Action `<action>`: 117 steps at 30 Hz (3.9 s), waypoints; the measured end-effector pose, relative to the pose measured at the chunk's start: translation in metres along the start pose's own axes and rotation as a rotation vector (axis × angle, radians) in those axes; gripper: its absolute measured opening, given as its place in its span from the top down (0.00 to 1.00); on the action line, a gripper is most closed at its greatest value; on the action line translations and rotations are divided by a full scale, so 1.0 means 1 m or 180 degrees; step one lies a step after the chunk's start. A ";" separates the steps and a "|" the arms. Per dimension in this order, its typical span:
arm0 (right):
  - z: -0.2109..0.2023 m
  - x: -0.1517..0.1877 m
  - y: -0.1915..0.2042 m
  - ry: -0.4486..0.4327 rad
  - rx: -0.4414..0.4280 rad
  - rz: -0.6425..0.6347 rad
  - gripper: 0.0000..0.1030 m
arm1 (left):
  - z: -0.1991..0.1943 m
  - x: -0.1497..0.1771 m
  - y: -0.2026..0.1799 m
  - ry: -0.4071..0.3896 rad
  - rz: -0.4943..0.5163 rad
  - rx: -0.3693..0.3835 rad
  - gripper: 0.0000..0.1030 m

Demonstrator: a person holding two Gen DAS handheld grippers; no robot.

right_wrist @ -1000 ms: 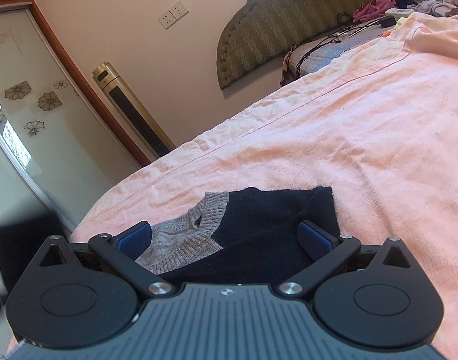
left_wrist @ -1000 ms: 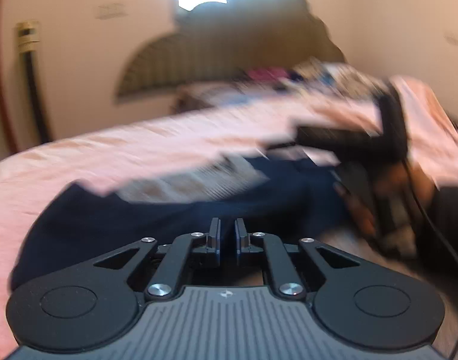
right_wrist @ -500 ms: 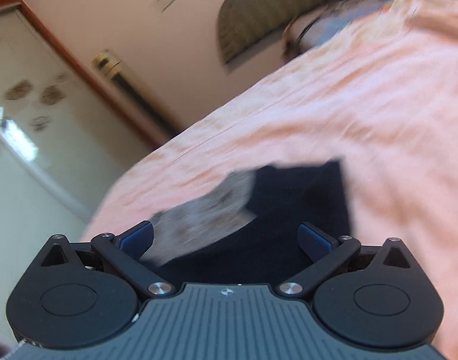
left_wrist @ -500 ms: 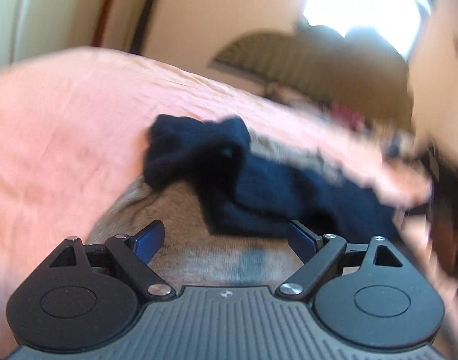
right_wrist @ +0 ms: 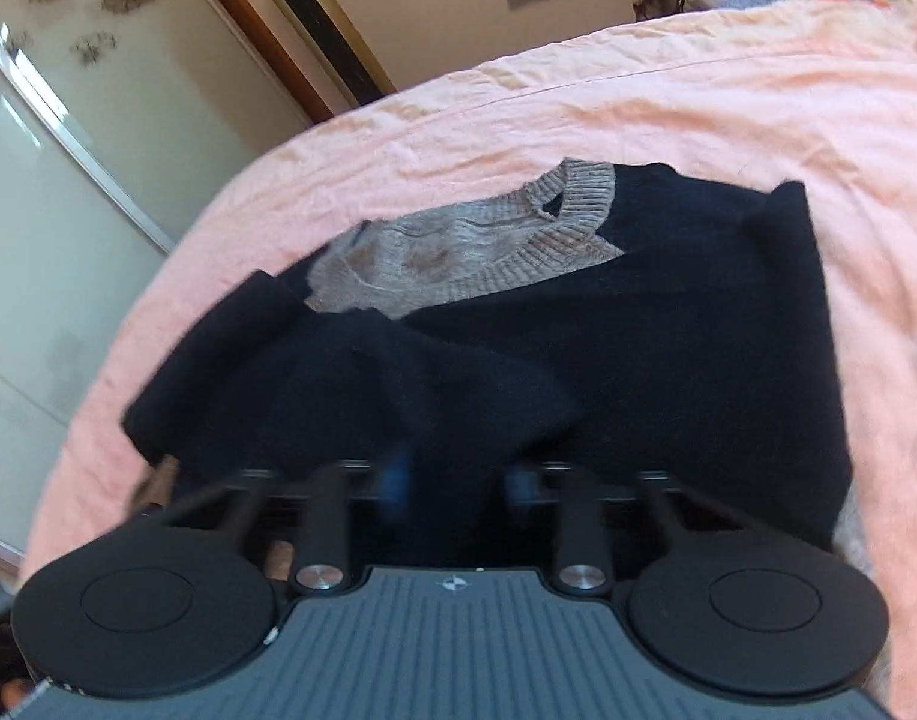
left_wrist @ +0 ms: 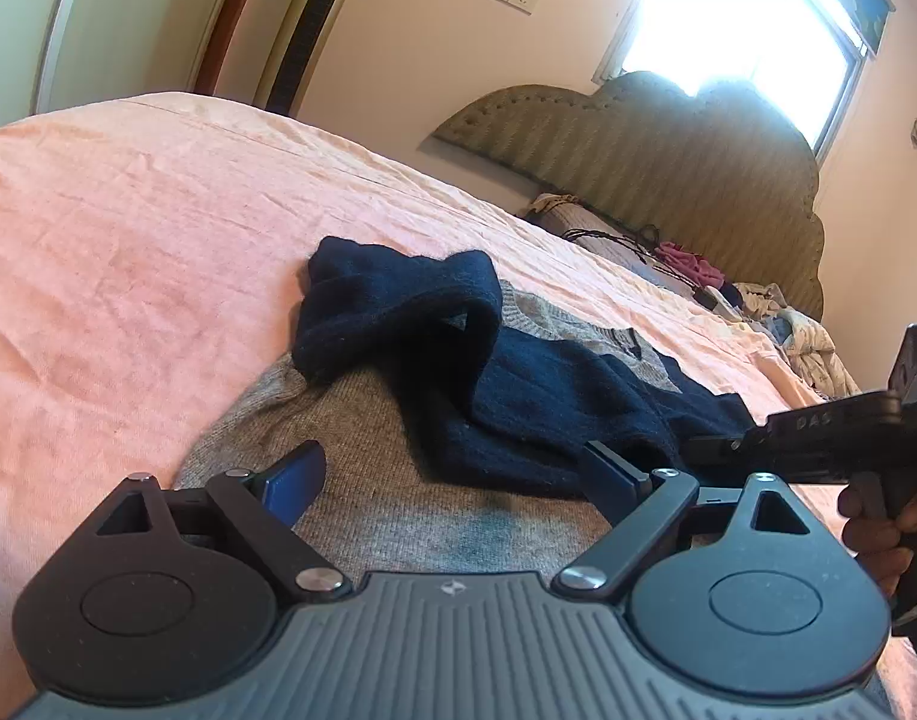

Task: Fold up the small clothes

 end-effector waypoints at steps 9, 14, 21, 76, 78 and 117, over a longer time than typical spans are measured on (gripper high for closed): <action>-0.062 -0.055 -0.049 -0.0555 0.0291 -0.0020 0.88 | 0.001 0.001 0.001 -0.0012 -0.0023 0.0038 0.08; -0.038 -0.041 -0.070 -0.0384 0.0230 0.0059 0.87 | -0.010 -0.022 0.007 -0.0141 -0.0032 -0.0028 0.08; -0.036 -0.043 -0.086 -0.0393 0.0016 0.0245 0.88 | 0.059 -0.088 0.045 0.0249 -0.0273 -0.0250 0.08; -0.081 0.037 -0.079 -0.0708 0.0697 -0.0882 0.89 | 0.008 -0.010 0.017 0.0658 0.1200 -0.1019 0.96; -0.091 0.034 -0.088 -0.0771 0.0670 -0.0696 0.91 | 0.007 -0.007 0.022 0.0645 0.1291 -0.0983 0.96; -0.176 0.144 -0.117 -0.0330 0.0114 0.0122 0.93 | -0.128 0.062 0.024 0.0755 0.0559 -0.0395 0.96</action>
Point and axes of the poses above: each gripper's, at about its wrist camera, not at the fingertips, and z roughly the way its jaws point, y to its left, x to its underside, the point moved 6 cm from there along z, roughly the way its jaws point, and after that the axes turned 12 degrees about z, right-handed, at the moved point
